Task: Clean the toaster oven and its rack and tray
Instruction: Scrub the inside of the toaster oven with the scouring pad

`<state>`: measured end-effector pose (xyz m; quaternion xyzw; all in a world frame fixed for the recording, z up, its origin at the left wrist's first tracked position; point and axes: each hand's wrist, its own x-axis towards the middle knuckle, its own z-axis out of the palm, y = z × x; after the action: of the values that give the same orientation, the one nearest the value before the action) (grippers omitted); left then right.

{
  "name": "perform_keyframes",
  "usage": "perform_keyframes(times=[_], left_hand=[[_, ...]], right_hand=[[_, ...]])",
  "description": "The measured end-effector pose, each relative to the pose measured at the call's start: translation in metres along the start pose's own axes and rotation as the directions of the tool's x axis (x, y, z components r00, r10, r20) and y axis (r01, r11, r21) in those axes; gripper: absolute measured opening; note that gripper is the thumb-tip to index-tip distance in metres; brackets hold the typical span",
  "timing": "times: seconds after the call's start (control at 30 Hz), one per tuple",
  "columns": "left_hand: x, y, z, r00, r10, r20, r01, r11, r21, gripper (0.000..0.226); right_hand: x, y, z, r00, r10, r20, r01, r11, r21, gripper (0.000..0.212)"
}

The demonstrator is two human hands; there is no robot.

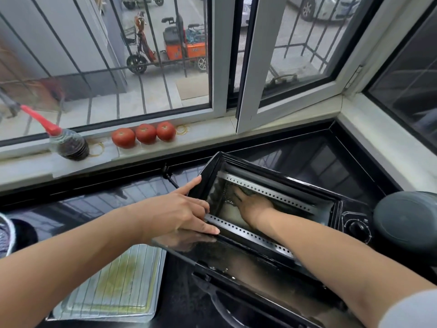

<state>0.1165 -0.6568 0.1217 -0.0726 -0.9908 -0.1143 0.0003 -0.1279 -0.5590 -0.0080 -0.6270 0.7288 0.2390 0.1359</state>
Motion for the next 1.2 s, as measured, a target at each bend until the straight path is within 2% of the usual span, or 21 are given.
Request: perform_keyframes(times=[0.07, 0.13, 0.17, 0.23, 0.3, 0.33, 0.37, 0.4, 0.47, 0.5, 0.57, 0.67, 0.77, 0.8, 0.87, 0.93, 1.07, 1.13, 1.2], left_hand=[[0.000, -0.001, 0.000, 1.000, -0.003, 0.007, 0.003, 1.000, -0.004, 0.042], [0.001, -0.001, 0.000, 1.000, 0.006, -0.004, -0.006, 1.000, -0.004, 0.045], [0.002, -0.001, 0.000, 1.000, 0.010, -0.015, -0.010, 1.000, 0.002, 0.046], [0.002, 0.000, 0.001, 1.000, 0.015, -0.023, -0.014, 1.000, 0.010, 0.045], [0.000, 0.001, 0.003, 1.000, 0.016, -0.027, -0.016, 1.000, 0.005, 0.044], [-0.001, 0.002, 0.004, 0.999, 0.015, -0.034, -0.015, 1.000, -0.001, 0.044], [-0.001, 0.002, 0.004, 0.999, 0.014, -0.039, -0.015, 1.000, -0.010, 0.046], [0.000, 0.003, 0.003, 0.999, 0.014, -0.045, -0.015, 1.000, -0.016, 0.047], [0.001, 0.003, 0.001, 0.998, 0.025, -0.050, -0.025, 1.000, -0.004, 0.047], [0.001, 0.002, 0.001, 0.998, 0.033, -0.046, -0.033, 0.999, 0.002, 0.044], [0.001, 0.001, 0.002, 0.998, 0.035, -0.043, -0.035, 0.999, -0.002, 0.039], [0.001, 0.000, 0.003, 0.998, 0.045, -0.050, -0.046, 0.999, -0.001, 0.036], [0.001, 0.000, 0.005, 0.997, 0.041, -0.059, -0.040, 0.999, 0.018, 0.037], [0.000, 0.000, 0.005, 0.998, 0.043, -0.053, -0.042, 0.999, 0.020, 0.037], [0.000, -0.002, 0.005, 0.997, 0.052, -0.049, -0.051, 0.998, 0.022, 0.037], [0.000, -0.003, 0.006, 0.997, 0.066, -0.048, -0.065, 0.997, 0.032, 0.039], [0.000, 0.000, 0.007, 0.995, 0.066, -0.069, -0.064, 0.998, 0.028, 0.041], [-0.001, 0.000, 0.008, 0.995, 0.067, -0.067, -0.066, 0.998, 0.025, 0.040], [-0.002, 0.000, 0.010, 0.995, 0.067, -0.070, -0.065, 0.997, 0.030, 0.039]], right_hand=[[-0.013, 0.002, 0.001, 0.991, 0.110, 0.071, -0.108, 0.994, -0.032, 0.087], [-0.032, 0.005, 0.000, 0.955, 0.178, 0.235, -0.164, 0.983, -0.078, 0.075], [-0.038, 0.010, -0.003, 0.931, 0.174, 0.322, -0.150, 0.984, -0.097, 0.063], [-0.047, 0.023, -0.012, 0.824, 0.144, 0.549, -0.065, 0.985, -0.161, 0.041], [-0.049, 0.025, -0.014, 0.760, 0.088, 0.644, -0.032, 0.995, -0.098, 0.035], [-0.048, 0.021, -0.014, 0.759, 0.066, 0.648, -0.033, 0.997, -0.064, 0.035], [-0.047, 0.016, -0.014, 0.787, 0.052, 0.615, -0.025, 0.998, -0.053, 0.036], [-0.045, 0.011, -0.015, 0.839, 0.054, 0.542, -0.037, 0.998, -0.042, 0.039], [-0.038, 0.001, -0.015, 0.957, 0.046, 0.286, -0.063, 0.997, 0.049, 0.058], [-0.031, -0.003, -0.016, 0.987, 0.014, 0.160, -0.032, 0.993, 0.112, 0.070], [-0.022, -0.007, -0.024, 0.992, -0.091, 0.082, 0.080, 0.988, 0.133, 0.077], [-0.020, -0.008, -0.025, 0.986, -0.112, 0.123, 0.094, 0.985, 0.143, 0.078], [-0.036, 0.001, -0.021, 0.979, 0.049, 0.198, -0.079, 0.986, 0.148, 0.077], [-0.043, 0.006, -0.021, 0.951, 0.112, 0.287, -0.149, 0.982, 0.114, 0.072], [-0.052, 0.016, -0.021, 0.848, 0.174, 0.500, -0.208, 0.978, 0.013, 0.052], [-0.058, 0.021, -0.022, 0.783, 0.171, 0.599, -0.222, 0.975, 0.012, 0.042], [-0.048, 0.017, -0.024, 0.813, 0.170, 0.556, -0.282, 0.952, 0.122, 0.042], [-0.047, 0.008, -0.019, 0.834, 0.227, 0.502, -0.277, 0.961, 0.025, 0.053], [-0.051, 0.001, -0.015, 0.824, 0.351, 0.444, -0.378, 0.925, -0.029, 0.071]])
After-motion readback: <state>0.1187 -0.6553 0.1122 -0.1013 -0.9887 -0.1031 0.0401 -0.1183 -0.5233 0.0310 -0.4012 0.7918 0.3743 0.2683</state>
